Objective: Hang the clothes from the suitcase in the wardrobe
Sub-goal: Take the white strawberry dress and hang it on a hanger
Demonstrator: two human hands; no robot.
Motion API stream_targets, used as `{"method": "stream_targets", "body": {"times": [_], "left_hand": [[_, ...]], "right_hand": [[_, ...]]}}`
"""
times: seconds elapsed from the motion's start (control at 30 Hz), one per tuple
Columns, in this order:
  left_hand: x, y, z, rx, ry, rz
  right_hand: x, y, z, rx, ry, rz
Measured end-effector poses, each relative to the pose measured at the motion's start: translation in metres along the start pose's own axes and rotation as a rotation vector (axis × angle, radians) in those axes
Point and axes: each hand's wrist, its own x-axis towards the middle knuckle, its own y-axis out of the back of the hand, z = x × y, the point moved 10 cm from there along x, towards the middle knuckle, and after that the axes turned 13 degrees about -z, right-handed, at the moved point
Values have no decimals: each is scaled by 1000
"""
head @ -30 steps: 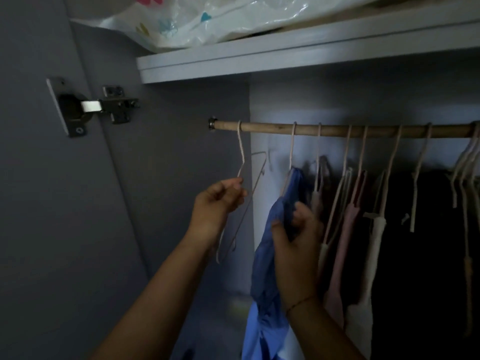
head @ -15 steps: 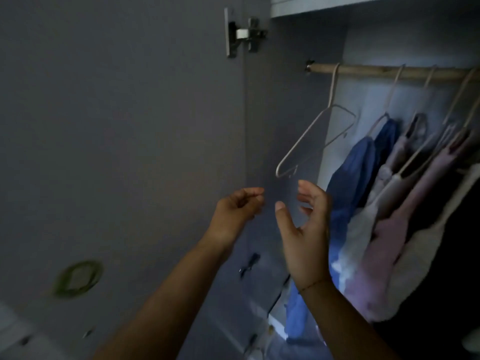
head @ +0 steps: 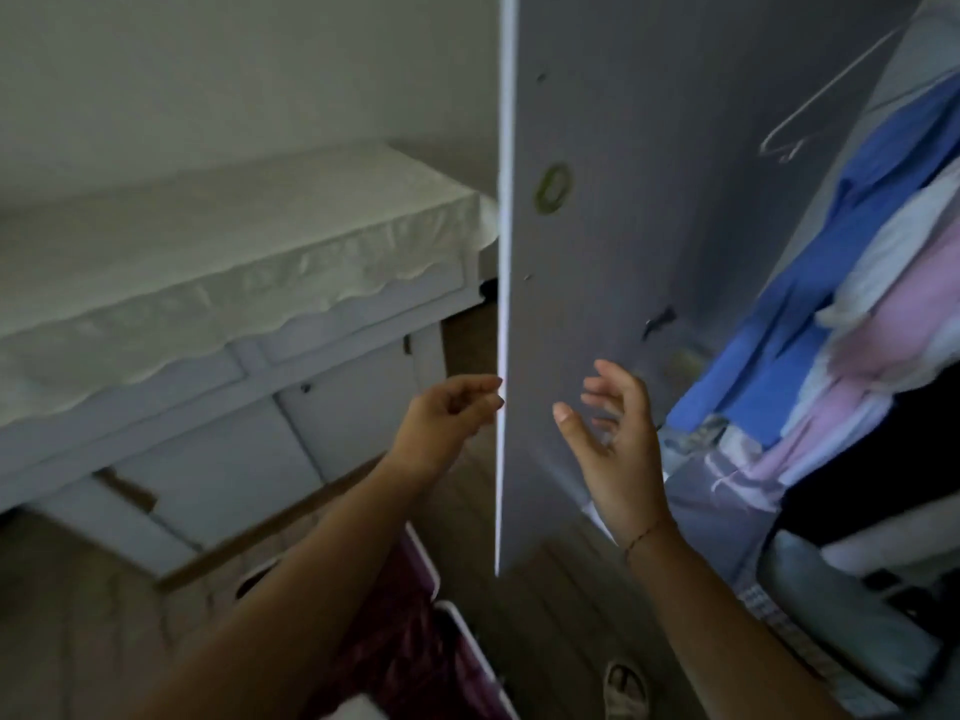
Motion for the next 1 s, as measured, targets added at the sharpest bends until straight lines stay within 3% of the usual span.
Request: {"method": "stream_targets", "body": {"times": [0.2,0.5,0.83,1.0], "left_hand": [[-112,79,-97,-63,143,175],[-215,130,-264,-180,383,420],[-274,121,-517,-222,650,586],[-288,105,-666,-260,728,633]], "right_hand": [[-73,-123,31,54,-134,-268],[-133,-248,136,43,-334,-565],[-222,-371,350,-71,-498,-866],[-295,-419,481,-112,-573,-918]]}}
